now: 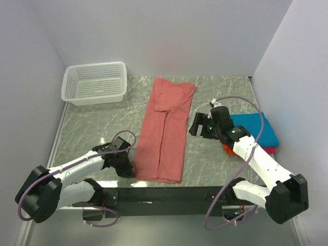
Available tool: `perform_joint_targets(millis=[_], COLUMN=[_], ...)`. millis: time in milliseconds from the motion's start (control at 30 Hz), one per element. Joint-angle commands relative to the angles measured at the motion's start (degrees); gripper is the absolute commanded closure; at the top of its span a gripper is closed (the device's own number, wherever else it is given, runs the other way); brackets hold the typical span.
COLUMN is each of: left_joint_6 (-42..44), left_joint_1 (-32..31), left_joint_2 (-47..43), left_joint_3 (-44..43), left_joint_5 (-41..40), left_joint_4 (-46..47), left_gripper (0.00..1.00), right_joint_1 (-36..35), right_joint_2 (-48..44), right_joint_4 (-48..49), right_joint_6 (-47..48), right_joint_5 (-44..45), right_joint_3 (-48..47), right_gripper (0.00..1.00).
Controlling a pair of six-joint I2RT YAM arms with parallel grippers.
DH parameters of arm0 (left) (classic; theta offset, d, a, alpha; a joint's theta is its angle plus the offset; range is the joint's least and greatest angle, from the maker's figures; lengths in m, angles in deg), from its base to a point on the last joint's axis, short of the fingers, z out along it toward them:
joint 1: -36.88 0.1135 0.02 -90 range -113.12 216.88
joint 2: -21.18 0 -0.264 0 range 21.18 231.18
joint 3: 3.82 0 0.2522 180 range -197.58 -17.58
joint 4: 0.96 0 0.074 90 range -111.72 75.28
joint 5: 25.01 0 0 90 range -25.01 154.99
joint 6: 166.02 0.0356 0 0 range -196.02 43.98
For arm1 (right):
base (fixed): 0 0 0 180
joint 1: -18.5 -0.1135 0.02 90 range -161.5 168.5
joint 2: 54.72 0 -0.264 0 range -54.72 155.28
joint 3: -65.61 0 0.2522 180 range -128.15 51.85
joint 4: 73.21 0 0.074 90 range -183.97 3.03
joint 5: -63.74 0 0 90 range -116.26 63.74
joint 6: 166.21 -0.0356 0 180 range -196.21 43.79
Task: Fold and stack the t-shirts
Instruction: Fold the tshirt
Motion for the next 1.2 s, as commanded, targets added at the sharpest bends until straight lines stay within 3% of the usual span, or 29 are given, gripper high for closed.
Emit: perform_joint_targets(millis=[0, 67, 200, 367, 533, 767, 867, 900, 1100, 1167], left_joint_6=[0.89, 0.97, 0.53, 0.62, 0.62, -0.87, -1.22, -1.4, -2.81, -2.63], left_joint_1=[-0.13, -0.13, -0.13, -0.13, -0.13, -0.13, -0.13, -0.13, -0.05, -0.13], left_joint_2=[2.48, 2.48, 0.64, 0.81, 0.46, -1.91, -1.91, -2.18, -5.86, -7.27], left_joint_3=[3.41, 3.41, 2.98, 2.18, 2.27, 3.06, 3.15, 3.24, 2.36, 2.01], left_joint_5=[2.07, 1.37, 0.58, -0.22, -0.75, -1.36, -1.45, -1.54, -3.12, -2.68], left_joint_4=[2.8, 2.09, 0.08, -0.98, -1.95, -1.78, -1.78, -2.39, -5.37, -5.99], left_gripper=[0.97, 0.99, 0.99, 0.99, 0.99, 0.99, 0.99, 0.99, 0.99, 0.99], right_joint_1=[-6.46, -10.78, -26.74, -40.14, -45.78, -47.98, -48.07, -48.16, -50.09, -51.41], right_joint_2=[-1.68, -2.9, -4.66, -1.96, 7.61, 12.65, 13.18, 13.35, 11.69, 10.02], right_joint_4=[-3.76, -5.0, -4.13, -2.83, -1.58, 1.14, 1.5, 1.93, 2.64, 2.81], right_joint_6=[-3.05, -4.54, -7.18, -12.54, -14.13, -16.15, -16.94, -17.03, -19.4, -20.9], right_joint_5=[2.69, 3.04, -0.3, 4.36, 7.17, 10.94, 12.35, 12.36, 10.34, 10.07], right_joint_3=[2.11, 3.6, 7.73, 10.98, 9.68, 10.2, 10.64, 10.81, 11.43, 11.52], right_gripper=[0.05, 0.06, 0.08, 0.09, 0.13, 0.25, 0.41, 0.56, 0.99, 1.0])
